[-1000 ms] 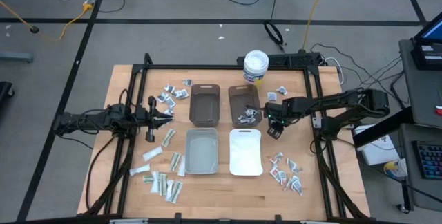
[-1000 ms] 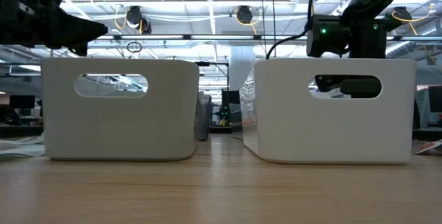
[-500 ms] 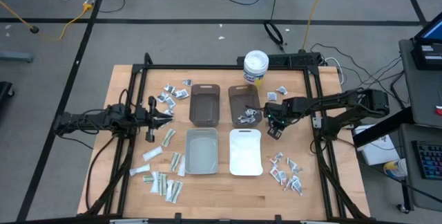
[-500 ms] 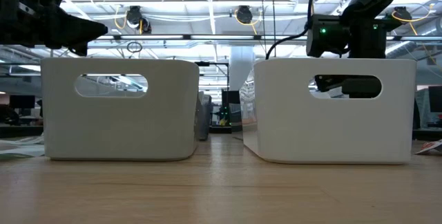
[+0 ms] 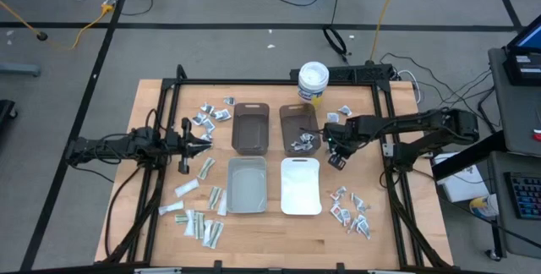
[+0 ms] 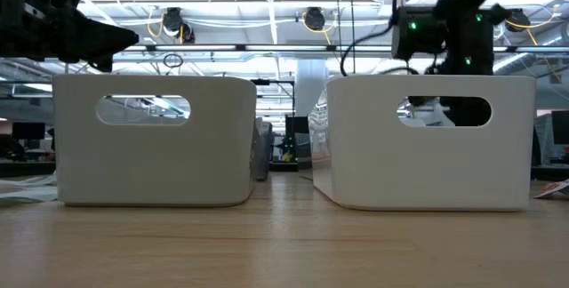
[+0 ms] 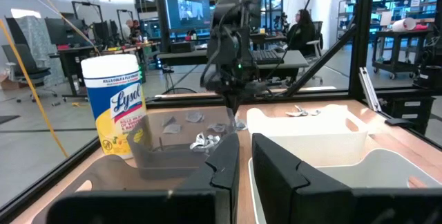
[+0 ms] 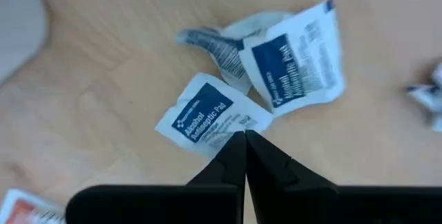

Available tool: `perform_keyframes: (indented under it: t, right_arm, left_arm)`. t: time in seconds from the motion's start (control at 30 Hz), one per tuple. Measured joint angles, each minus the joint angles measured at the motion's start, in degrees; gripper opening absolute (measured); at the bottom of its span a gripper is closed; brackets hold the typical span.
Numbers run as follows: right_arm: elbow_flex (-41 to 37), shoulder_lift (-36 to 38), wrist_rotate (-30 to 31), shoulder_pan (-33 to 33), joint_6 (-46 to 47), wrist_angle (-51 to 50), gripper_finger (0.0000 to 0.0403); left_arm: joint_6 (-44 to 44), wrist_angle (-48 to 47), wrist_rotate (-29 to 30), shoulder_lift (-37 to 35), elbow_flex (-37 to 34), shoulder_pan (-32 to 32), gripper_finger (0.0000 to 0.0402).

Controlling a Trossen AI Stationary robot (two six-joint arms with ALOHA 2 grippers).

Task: Pick & Place First Aid Supplies
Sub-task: Put the blue pad into the right black bin

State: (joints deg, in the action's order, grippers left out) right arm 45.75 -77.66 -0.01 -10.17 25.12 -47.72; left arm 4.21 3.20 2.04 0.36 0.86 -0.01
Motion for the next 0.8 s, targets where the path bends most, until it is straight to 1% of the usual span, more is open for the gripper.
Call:
perform_keyframes:
  t: [0.27, 0.4, 0.47, 0.57, 0.7, 0.8]
  right_arm:
    - [6.5, 1.9, -0.1, -0.8, -0.9, -5.1, 0.0]
    - [7.5, 1.9, -0.2, -0.7, -2.3, -5.5, 0.0001]
    - [7.5, 1.9, -1.5, -0.7, -4.3, -5.5, 0.0009]
    - [7.2, 1.9, -1.8, -0.6, -10.9, -5.5, 0.0039]
    - [7.1, 1.9, -2.1, 0.1, -25.6, -5.3, 0.0097]
    - [7.1, 1.9, -5.0, 0.2, -36.9, -5.4, 0.0139]
  left_arm:
    - [0.0, 0.0, 0.0, 0.0, 0.0, 0.0, 0.0047]
    - [0.0, 0.0, 0.0, 0.0, 0.0, 0.0, 0.0047]
    - [0.0, 0.0, 0.0, 0.0, 0.0, 0.0, 0.0047]
    - [0.0, 0.0, 0.0, 0.0, 0.0, 0.0, 0.0047]
    - [0.0, 0.0, 0.0, 0.0, 0.0, 0.0, 0.0047]
    - [0.0, 0.0, 0.0, 0.0, 0.0, 0.0, 0.0047]
